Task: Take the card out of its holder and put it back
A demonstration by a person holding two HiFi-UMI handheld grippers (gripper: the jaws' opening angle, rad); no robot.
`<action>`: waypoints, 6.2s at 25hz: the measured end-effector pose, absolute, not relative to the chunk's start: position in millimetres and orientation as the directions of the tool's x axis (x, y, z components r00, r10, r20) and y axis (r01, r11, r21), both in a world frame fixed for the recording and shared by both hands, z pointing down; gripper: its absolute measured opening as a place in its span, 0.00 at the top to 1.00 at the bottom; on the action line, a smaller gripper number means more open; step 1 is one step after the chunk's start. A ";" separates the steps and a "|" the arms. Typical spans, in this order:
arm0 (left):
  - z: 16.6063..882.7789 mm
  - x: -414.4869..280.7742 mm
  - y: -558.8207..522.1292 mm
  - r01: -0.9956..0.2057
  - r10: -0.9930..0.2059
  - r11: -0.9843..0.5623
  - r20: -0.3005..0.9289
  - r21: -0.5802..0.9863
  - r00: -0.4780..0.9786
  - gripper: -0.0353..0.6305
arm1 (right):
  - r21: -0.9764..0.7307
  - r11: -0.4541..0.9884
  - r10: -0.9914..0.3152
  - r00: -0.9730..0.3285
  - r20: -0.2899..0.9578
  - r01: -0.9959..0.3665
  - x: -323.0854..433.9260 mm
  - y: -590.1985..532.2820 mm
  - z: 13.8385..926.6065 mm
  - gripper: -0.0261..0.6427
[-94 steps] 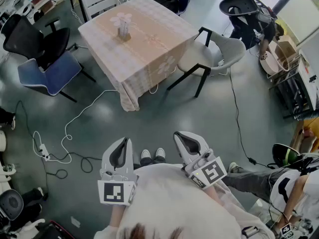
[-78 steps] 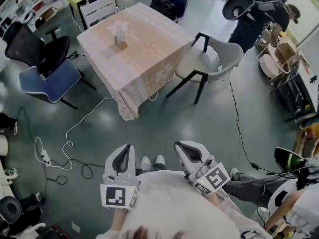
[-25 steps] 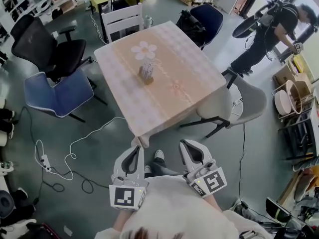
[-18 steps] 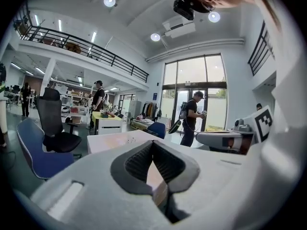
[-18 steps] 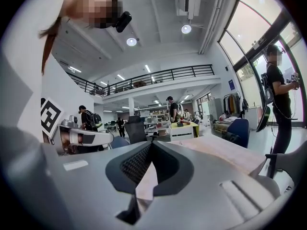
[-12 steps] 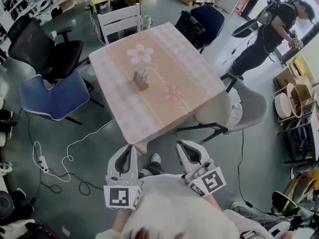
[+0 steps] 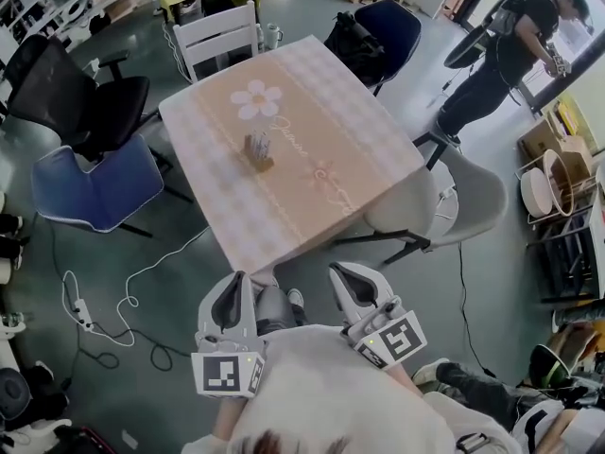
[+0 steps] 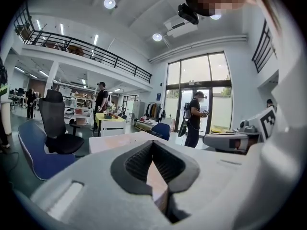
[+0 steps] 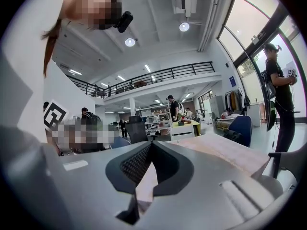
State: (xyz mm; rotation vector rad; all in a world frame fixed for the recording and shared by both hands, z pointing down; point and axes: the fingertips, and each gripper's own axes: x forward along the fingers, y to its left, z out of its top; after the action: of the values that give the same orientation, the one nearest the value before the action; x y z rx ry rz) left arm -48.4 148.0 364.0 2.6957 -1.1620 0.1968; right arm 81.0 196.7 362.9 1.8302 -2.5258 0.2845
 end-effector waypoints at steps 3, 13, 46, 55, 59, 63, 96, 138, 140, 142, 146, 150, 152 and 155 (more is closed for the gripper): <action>363.6 -46.7 138.8 -0.726 -0.699 -0.676 0.199 0.128 0.687 0.95 | -0.144 0.302 -0.941 -0.319 0.116 -0.942 80.3 188.2 363.6 0.96; 362.8 -41.6 95.3 -0.700 -0.669 -0.700 0.215 0.142 0.712 0.95 | -0.157 0.267 -0.949 -0.288 0.129 -0.951 83.0 144.0 359.5 0.96; 351.6 -17.2 -3.3 -0.776 -0.750 -0.604 0.200 0.182 0.631 0.95 | -0.169 0.379 -0.906 -0.402 0.133 -0.910 107.2 23.9 354.3 0.96; 365.1 -21.6 -11.8 -0.847 -0.809 -0.509 0.250 0.151 0.531 0.95 | -0.184 0.473 -0.852 -0.501 0.154 -0.862 113.6 0.4 363.7 0.96; 362.9 -14.4 -14.5 -0.861 -0.831 -0.473 0.230 0.188 0.507 0.95 | -0.188 0.484 -0.839 -0.514 0.176 -0.854 119.7 -5.0 372.0 0.96; 362.7 -16.9 -17.9 -0.868 -0.837 -0.461 0.232 0.185 0.495 0.95 | -0.194 0.486 -0.838 -0.517 0.176 -0.852 119.9 -10.3 372.2 0.96; 358.7 -34.5 -45.5 -0.842 -0.817 -0.503 0.209 0.195 0.537 0.95 | -0.141 0.418 -0.887 -0.436 0.150 -0.898 108.7 -35.4 363.5 0.96; 368.9 -59.1 -63.0 -0.919 -0.889 -0.336 0.253 0.207 0.383 0.95 | -0.260 0.372 -0.756 -0.454 0.473 -0.891 108.7 -166.0 528.2 0.77; 369.0 -59.4 -64.3 -0.920 -0.890 -0.333 0.254 0.207 0.379 0.95 | -0.264 0.367 -0.749 -0.452 0.485 -0.892 108.0 -166.5 533.0 0.80; 368.8 -58.9 -64.5 -0.921 -0.891 -0.330 0.253 0.209 0.376 0.95 | -0.269 0.359 -0.746 -0.448 0.492 -0.894 108.4 -165.8 535.8 0.87; 369.9 -59.5 -62.0 -0.922 -0.892 -0.323 0.258 0.213 0.372 0.95 | -0.255 0.351 -0.755 -0.433 0.493 -0.901 107.6 -163.9 536.5 0.91; 370.4 -59.4 -62.0 -0.922 -0.890 -0.325 0.262 0.210 0.373 0.95 | -0.225 0.378 -0.747 -0.439 0.498 -0.898 104.2 -164.3 537.4 0.94; 370.0 -60.0 -62.9 -0.923 -0.890 -0.324 0.263 0.209 0.372 0.95 | -0.214 0.391 -0.744 -0.444 0.499 -0.895 103.0 -165.4 536.9 0.94; 369.2 -61.6 -62.6 -0.923 -0.893 -0.322 0.258 0.209 0.370 0.95 | -0.212 0.399 -0.742 -0.450 0.498 -0.892 101.6 -165.2 536.5 0.94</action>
State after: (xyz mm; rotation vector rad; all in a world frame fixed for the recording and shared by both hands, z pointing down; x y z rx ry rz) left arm -61.6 -62.6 369.2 2.3167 -1.5968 0.1355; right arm 101.6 -165.2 536.5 1.4199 -2.3369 0.6534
